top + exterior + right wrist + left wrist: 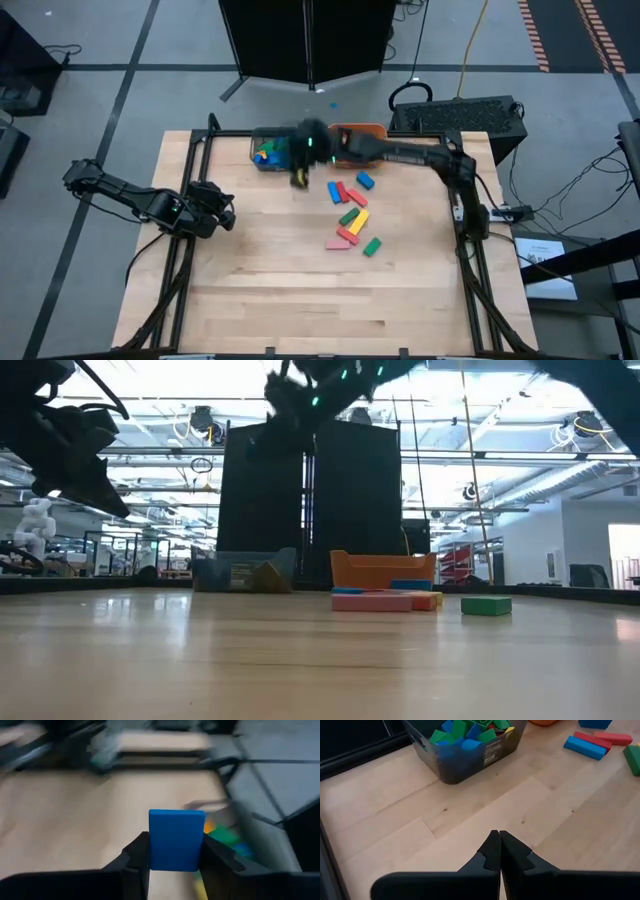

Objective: Sort blocks by size
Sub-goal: Put the small blue block into the black bin, then put the large blue block into the orange bin

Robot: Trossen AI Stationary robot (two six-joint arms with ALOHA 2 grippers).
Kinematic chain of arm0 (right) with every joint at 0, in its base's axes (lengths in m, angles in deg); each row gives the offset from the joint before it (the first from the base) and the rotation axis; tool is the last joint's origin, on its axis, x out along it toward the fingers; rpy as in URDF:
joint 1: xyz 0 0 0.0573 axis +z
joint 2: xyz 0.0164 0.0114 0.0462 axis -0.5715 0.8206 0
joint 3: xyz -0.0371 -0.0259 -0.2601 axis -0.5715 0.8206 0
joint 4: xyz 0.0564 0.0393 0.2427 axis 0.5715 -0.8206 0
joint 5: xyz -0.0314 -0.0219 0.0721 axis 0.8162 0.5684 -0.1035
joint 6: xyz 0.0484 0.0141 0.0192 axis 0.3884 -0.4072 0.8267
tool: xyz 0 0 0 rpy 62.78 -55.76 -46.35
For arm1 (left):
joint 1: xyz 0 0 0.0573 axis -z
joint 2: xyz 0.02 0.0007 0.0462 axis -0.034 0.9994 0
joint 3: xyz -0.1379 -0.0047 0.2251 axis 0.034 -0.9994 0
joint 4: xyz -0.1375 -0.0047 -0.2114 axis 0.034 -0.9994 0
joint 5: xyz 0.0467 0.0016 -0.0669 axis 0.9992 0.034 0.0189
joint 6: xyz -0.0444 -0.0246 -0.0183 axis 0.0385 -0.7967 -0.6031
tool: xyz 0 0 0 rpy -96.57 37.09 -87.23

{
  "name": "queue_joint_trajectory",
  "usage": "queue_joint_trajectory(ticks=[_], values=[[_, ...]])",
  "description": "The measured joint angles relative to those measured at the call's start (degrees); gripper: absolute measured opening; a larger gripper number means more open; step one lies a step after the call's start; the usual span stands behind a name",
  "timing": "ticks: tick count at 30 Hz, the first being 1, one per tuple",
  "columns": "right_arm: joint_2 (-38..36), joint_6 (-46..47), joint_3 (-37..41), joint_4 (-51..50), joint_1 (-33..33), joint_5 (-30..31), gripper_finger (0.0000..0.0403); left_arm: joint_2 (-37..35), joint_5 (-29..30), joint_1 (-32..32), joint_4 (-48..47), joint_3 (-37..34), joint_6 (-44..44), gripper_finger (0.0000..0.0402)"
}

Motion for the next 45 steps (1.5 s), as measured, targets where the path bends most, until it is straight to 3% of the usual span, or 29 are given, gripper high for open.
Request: queue_joint_trajectory(ticks=[7, 14, 20, 23, 27, 29, 33, 37, 41, 45], values=[[12.76, 10.81, -11.34, 5.33, -9.99, -1.32, 0.0112, 0.30, -0.10, 0.00, -0.30, 0.00, -1.31, 0.0000], [26.65, 15.01, -26.13, -0.64, -11.17, -10.95, 0.0117, 0.37, -0.03, 0.00, -0.31, 0.00, -1.28, 0.0000], [27.00, 16.90, -26.09, -2.45, -10.88, -11.66, 0.0261, 0.37, -0.07, 0.00, -0.31, 0.00, -1.28, 0.0000], [25.24, 16.04, -25.96, -6.07, -11.00, -11.60, 0.0284, 0.44, -0.07, 0.00, -0.28, 0.00, -1.28, 0.0000], [18.00, 12.74, -25.96, -14.13, -11.21, -10.75, 0.0268, 0.63, -0.07, 0.00, -0.35, 0.00, -1.26, 0.0000], [13.13, 11.64, -26.26, -22.64, -11.15, -6.86, 0.0255, 0.63, -0.07, 0.00, -0.33, 0.00, -1.26, 0.0000], [8.94, 13.19, -26.36, -47.38, -10.45, 8.42, 0.0233, 0.63, -0.07, 0.00, -0.35, 0.00, -1.21, 0.0000], [9.52, 19.32, -24.77, -62.74, -10.32, 9.92, 0.0221, 0.63, -0.09, 0.00, -0.35, 0.00, -1.04, 0.0000], [4.06, 21.00, -14.83, -64.01, -9.91, 9.77, 0.0219, 0.63, -0.74, 0.00, -0.35, 0.00, -1.10, 0.0000], [-9.76, 25.24, 6.29, -49.96, -9.34, 9.91, 0.0219, 0.63, -1.62, 0.00, -0.33, 0.00, -1.13, 0.0000]])
